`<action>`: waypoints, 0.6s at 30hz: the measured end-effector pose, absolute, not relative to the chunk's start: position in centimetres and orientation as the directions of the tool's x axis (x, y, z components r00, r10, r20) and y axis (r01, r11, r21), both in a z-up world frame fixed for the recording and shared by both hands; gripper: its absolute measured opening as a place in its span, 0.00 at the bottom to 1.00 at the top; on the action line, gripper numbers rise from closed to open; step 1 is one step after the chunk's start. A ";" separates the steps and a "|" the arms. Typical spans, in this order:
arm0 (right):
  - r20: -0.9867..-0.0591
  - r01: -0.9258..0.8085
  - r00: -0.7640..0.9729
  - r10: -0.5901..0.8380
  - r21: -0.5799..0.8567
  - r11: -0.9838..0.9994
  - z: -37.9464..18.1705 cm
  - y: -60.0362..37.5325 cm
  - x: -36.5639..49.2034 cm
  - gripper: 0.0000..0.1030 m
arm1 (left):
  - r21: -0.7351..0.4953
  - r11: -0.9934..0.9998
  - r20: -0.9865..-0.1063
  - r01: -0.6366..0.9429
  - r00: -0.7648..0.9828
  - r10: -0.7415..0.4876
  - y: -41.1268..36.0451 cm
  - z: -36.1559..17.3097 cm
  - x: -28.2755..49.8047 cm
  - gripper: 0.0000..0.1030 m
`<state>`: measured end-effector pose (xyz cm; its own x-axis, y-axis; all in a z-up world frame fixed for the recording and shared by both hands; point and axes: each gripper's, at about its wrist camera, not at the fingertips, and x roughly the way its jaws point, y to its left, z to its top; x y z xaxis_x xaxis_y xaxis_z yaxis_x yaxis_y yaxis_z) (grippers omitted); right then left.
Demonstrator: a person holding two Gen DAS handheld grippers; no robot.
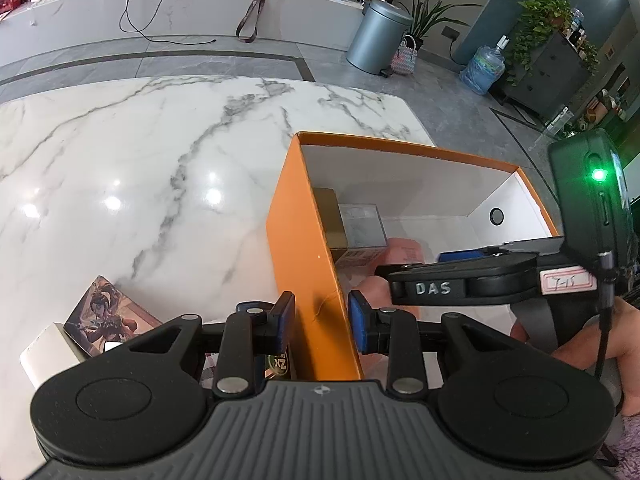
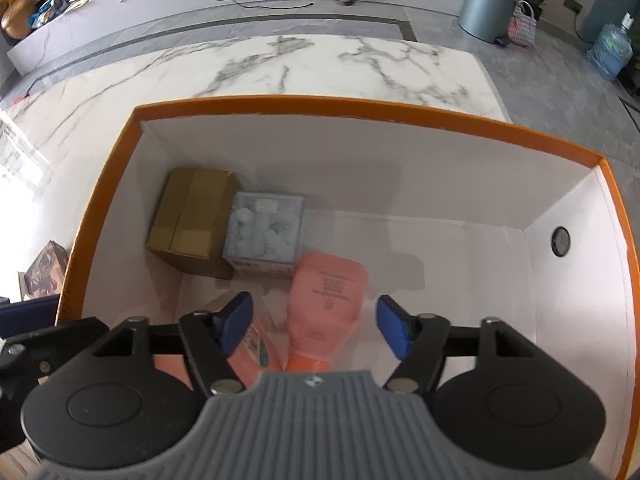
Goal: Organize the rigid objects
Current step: 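Release the pink cup from the left tool while the right tool lowers the pink bottle into the box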
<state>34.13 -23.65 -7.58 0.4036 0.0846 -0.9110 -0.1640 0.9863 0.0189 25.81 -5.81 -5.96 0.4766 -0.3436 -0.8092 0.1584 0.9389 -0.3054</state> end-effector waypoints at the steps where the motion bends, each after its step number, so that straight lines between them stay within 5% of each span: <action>1: -0.907 -0.142 0.414 0.084 0.027 0.989 -7.3 -24.1 34.0 0.76 | -0.306 0.939 -0.809 0.157 0.477 -0.344 -5.8 -6.0 25.8 0.35; 6: -0.896 -0.068 0.414 0.159 0.144 0.987 -5.8 -25.7 32.0 0.64 | -0.307 0.939 -0.807 0.155 0.480 -0.343 -5.9 -6.0 25.8 0.35; 10: -0.903 -0.089 0.352 0.247 0.231 0.969 -6.2 -25.2 30.6 0.30 | -0.304 0.940 -0.808 0.154 0.481 -0.340 -6.0 -6.0 25.7 0.35; 12: -0.908 -0.114 0.332 0.254 0.229 0.967 -6.9 -24.4 30.6 0.24 | -0.303 0.940 -0.807 0.154 0.483 -0.340 -6.0 -6.0 25.7 0.35; 18: -0.889 -0.101 0.365 0.278 0.259 0.961 -6.9 -23.9 31.8 0.34 | -0.302 0.941 -0.808 0.155 0.482 -0.338 -5.9 -5.9 25.7 0.34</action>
